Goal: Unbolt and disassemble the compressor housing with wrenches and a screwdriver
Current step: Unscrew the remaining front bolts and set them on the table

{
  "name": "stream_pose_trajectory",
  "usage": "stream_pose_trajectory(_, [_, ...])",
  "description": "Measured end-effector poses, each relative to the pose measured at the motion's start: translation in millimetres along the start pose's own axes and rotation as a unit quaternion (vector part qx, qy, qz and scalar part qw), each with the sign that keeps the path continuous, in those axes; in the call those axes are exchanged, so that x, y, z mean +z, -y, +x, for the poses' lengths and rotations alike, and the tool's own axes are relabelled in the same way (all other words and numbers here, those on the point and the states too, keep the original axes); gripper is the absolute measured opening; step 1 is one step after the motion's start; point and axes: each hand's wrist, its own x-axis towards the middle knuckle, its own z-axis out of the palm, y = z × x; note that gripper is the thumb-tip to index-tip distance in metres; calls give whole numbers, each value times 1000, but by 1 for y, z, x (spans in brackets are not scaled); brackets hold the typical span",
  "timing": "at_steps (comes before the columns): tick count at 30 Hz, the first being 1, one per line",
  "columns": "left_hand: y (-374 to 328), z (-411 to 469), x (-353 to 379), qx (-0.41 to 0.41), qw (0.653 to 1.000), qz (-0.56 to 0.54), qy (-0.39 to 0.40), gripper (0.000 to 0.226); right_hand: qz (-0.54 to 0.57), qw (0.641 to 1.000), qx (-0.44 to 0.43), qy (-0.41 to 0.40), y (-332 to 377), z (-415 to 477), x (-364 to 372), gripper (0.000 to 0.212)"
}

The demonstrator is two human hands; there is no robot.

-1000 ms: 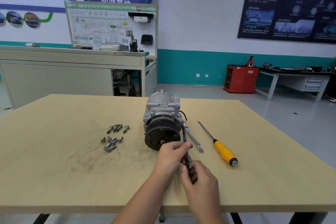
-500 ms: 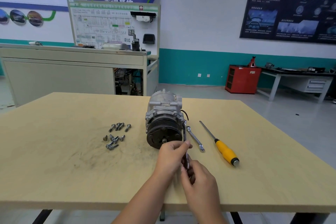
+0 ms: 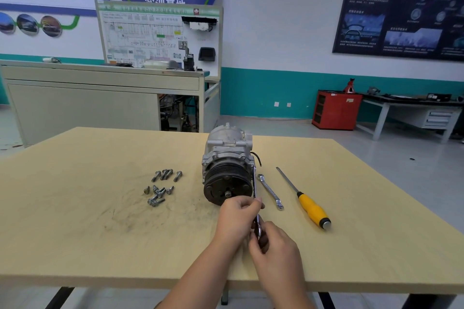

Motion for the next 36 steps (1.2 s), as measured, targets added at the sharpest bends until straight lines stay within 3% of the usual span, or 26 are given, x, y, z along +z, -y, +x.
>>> stream_pose_trajectory(36, [-2,-2,0,4,1000,12,11,27,-11,1000,9,-12,0,-1,0,15])
